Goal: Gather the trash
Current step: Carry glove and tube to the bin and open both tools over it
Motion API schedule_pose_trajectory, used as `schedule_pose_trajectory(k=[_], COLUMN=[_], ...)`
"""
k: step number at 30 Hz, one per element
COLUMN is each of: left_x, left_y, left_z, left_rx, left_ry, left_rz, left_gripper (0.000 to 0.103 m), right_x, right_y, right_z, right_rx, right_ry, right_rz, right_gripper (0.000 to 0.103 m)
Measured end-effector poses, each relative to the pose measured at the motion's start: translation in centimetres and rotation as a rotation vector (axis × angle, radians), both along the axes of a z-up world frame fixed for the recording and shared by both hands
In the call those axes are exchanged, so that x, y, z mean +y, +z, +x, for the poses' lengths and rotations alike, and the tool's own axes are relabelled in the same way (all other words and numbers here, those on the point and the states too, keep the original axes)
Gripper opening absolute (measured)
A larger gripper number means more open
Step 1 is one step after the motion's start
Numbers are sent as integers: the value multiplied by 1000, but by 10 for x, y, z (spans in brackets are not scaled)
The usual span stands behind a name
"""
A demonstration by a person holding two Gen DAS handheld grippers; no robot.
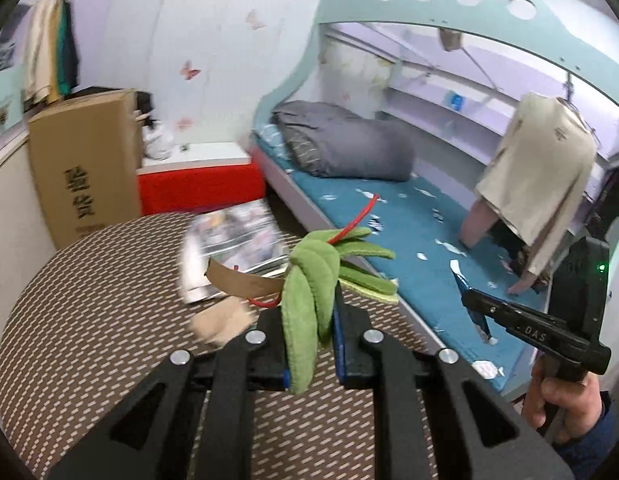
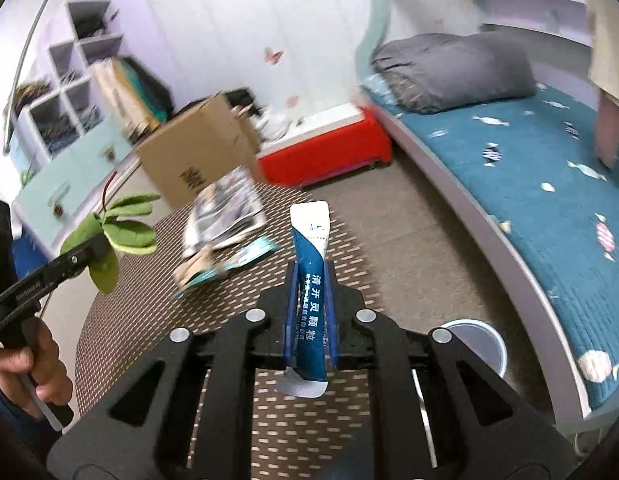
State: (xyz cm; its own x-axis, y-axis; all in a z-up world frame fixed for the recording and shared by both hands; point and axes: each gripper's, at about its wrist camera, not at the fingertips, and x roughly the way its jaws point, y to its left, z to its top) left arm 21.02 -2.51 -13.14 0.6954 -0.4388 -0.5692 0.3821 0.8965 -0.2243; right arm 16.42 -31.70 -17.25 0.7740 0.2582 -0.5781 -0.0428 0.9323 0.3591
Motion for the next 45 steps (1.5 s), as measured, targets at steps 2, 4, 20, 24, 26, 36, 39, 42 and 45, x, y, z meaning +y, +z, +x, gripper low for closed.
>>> schedule_pose_trajectory(k=[2, 4, 20, 24, 26, 36, 39, 42, 45], left_x=[-27, -51, -200, -222, -231, -283, -297, -313, -328], left_y=[1, -1, -61, -72, -77, -113, -128, -143, -155], left_z=[2, 3, 24, 32, 35, 57, 64, 73, 82], left_rx=[1, 9, 178, 207, 216, 304, 330, 362, 393], left_ry=[-46, -86, -270, -273, -277, -311, -331, -347, -366], left_rz=[-7, -7, 16, 22, 30, 108, 133, 159, 187], left_gripper=[15, 15, 15, 15, 15, 15, 15, 16, 23], right_x=[-25, -48, -151, -160, -164, -208, -218, -224, -227], right_y=[-4, -11, -123, -157, -175, -203, -183, -161, -141], right_z=[-3, -7, 8, 22, 30, 2, -14, -26, -32], right_rx=[6, 22, 238, 294, 326, 319, 274, 223, 180], right_ry=[-57, -112, -303, -309, -318, -466, -493, -502, -513], right_rz=[2, 8, 115, 146, 159, 313, 298, 284, 262], right_gripper=[13, 13, 13, 13, 14, 84, 85, 85, 86])
